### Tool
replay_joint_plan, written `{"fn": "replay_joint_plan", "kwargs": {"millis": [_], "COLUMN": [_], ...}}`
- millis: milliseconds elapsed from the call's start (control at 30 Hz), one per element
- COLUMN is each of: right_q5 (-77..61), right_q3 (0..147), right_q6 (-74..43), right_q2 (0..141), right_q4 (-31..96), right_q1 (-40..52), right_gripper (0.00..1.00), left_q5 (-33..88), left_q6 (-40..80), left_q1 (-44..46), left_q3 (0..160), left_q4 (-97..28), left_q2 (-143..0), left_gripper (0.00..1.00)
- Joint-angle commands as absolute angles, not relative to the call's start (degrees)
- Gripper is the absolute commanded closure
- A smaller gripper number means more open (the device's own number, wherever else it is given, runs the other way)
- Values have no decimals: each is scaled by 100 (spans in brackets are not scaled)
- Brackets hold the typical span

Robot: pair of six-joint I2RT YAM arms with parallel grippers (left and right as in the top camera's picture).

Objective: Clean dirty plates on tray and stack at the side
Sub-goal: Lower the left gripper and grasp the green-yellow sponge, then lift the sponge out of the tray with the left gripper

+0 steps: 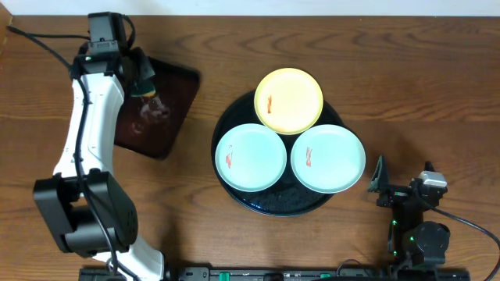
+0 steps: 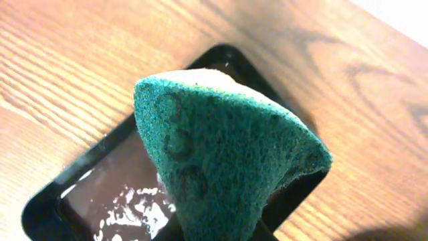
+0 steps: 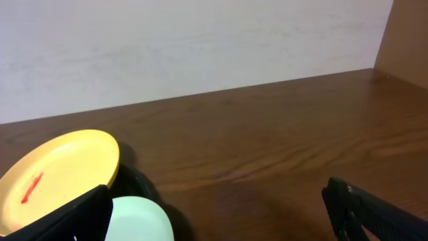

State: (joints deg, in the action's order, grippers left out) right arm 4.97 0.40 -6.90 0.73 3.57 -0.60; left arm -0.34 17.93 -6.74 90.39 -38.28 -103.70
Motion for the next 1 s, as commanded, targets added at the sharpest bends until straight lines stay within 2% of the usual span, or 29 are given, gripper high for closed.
{"fn": "replay_joint_plan", "kwargs": {"millis": [0,167,333,733,967], "right_q5": [558,556,556,556,558], "right_q3": [30,30,30,32,32], "right_q6": [-611,-611,-611,-611,-611], "right_q2": [64,64,64,64,64], "right_q4": [373,373,373,373,373], "right_q1": [-5,-5,-8,-5,-5], "right_gripper": [1,1,1,1,1], "left_q5": [-58,-226,-235,-196,-217], "left_q6": [1758,1745,993,899,729], "left_q1": [-701,-701,-701,-569,-648], "left_q3": [8960,8565,8567,8606,8095], "left_q4": [-3614,-2888,-2832,-2814,-2231], "left_q2": [-10460,-10995,-11260,-9913,-10916], "left_gripper": [93,93,93,93,92]}}
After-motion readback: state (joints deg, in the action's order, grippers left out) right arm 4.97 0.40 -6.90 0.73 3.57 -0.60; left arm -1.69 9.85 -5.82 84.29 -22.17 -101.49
